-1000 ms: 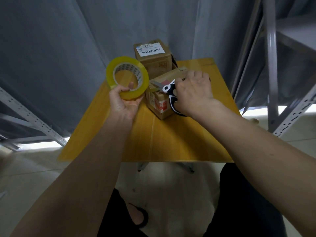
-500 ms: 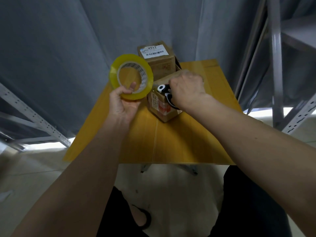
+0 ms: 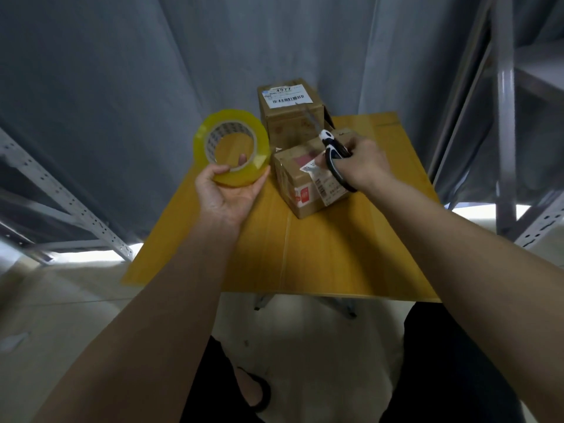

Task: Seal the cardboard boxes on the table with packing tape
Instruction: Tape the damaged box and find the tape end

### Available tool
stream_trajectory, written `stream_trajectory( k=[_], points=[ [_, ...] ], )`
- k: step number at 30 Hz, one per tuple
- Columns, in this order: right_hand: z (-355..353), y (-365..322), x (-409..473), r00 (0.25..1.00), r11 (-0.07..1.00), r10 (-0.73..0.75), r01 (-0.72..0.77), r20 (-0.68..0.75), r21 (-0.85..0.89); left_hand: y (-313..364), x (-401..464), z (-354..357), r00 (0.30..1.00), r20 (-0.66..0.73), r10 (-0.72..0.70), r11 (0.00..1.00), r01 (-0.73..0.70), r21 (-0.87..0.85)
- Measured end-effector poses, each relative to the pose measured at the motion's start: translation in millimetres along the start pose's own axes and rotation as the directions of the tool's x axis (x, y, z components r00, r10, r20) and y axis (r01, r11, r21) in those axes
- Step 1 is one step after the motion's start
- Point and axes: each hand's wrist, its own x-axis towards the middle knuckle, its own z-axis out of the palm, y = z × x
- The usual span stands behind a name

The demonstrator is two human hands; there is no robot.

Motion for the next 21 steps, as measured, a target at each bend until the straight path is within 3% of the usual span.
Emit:
stream_trajectory(
  k=[3, 5, 9, 14, 17, 21],
  points=[
    [-4.2, 10.7, 12.0, 0.979, 0.94, 0.186, -0.152, -0.085, 0.306, -6.3, -3.5, -1.3, 0.998, -0.056, -0.019, 0.999, 0.017, -0.043],
    [-5.9, 25.0, 21.5, 0.939, 0.917, 0.297, -0.229, -0.174, 0.325, -11.0, -5.0, -2.5, 0.992, -0.128, -0.017, 0.998, 0.008, -0.064],
    [-3.8, 57.9, 20.3, 0.902, 0.913, 0.407, -0.396, -0.142, 0.096, -19.3, -2.5, -6.7, 0.949, -0.314, 0.002, 0.995, -0.034, -0.095],
    [5.2, 79.0, 12.2, 0.908, 0.902, 0.409, -0.418, -0.094, -0.106, -26.8, 4.1, -15.9, 0.826, -0.563, -0.025, 0.99, -0.058, -0.129],
    [6.7, 79.9, 12.7, 0.922, 0.904, 0.371, -0.386, -0.112, -0.184, -28.3, 2.2, -19.9, 0.775, -0.63, -0.044, 0.994, -0.027, -0.104],
    [6.6, 80.1, 10.8, 0.931, 0.904, 0.327, -0.358, -0.161, -0.235, -24.8, 10.7, -18.2, 0.757, -0.653, -0.002, 0.997, 0.051, 0.056]
  ],
)
